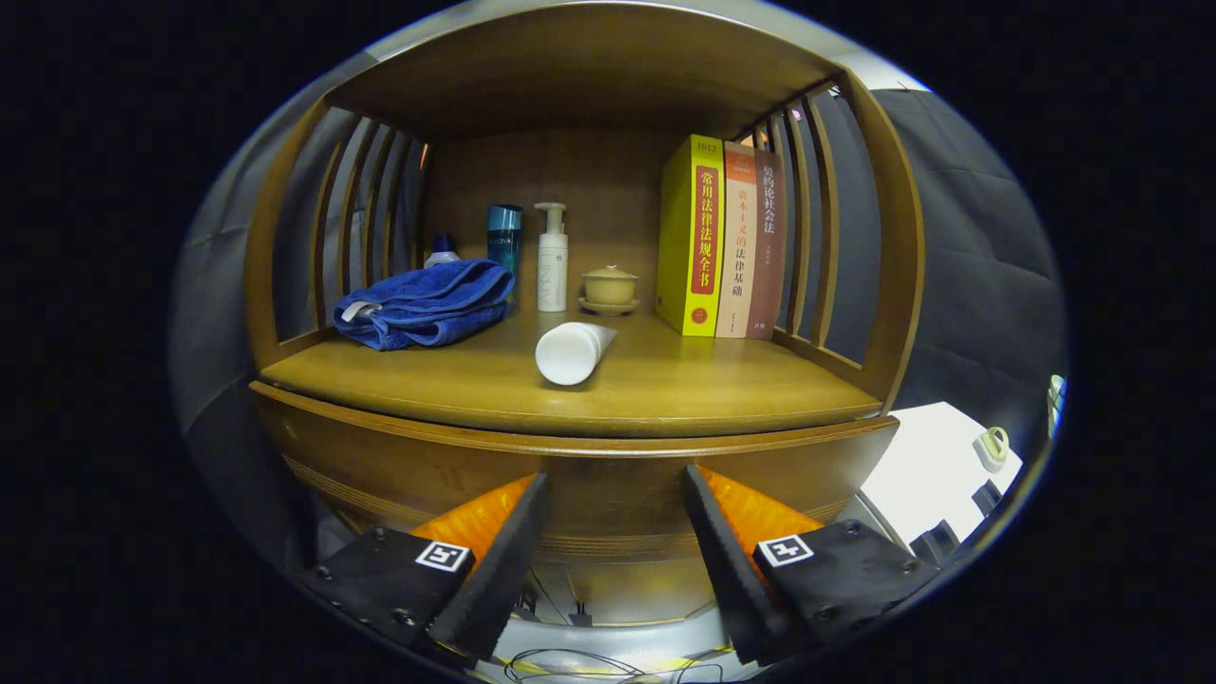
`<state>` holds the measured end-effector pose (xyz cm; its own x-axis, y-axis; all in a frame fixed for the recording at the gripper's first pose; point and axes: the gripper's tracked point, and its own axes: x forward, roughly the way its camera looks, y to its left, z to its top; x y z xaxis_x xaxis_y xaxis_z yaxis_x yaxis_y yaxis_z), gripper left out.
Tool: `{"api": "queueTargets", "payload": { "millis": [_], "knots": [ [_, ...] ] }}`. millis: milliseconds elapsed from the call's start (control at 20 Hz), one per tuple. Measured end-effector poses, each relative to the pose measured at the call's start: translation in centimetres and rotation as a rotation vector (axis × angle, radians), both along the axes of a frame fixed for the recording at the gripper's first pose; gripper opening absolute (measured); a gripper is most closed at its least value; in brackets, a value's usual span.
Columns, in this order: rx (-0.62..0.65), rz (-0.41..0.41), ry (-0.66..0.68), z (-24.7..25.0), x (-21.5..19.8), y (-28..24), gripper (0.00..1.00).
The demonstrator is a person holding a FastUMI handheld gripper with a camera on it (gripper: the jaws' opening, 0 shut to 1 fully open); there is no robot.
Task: Pull open the drawer, take out the items inside it, and place them on the countertop above the cabinet.
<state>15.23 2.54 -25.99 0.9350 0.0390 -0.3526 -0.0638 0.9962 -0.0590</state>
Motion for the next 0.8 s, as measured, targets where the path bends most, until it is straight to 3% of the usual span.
{"api": "queueTargets", "payload": {
  "millis": [350, 800],
  "knots": [
    [0.000, -0.023, 0.007, 0.3, 0.0, -0.5, 0.96],
    [0.005, -0.007, -0.150, 12.7, -1.0, -3.4, 0.99]
  ]
}}
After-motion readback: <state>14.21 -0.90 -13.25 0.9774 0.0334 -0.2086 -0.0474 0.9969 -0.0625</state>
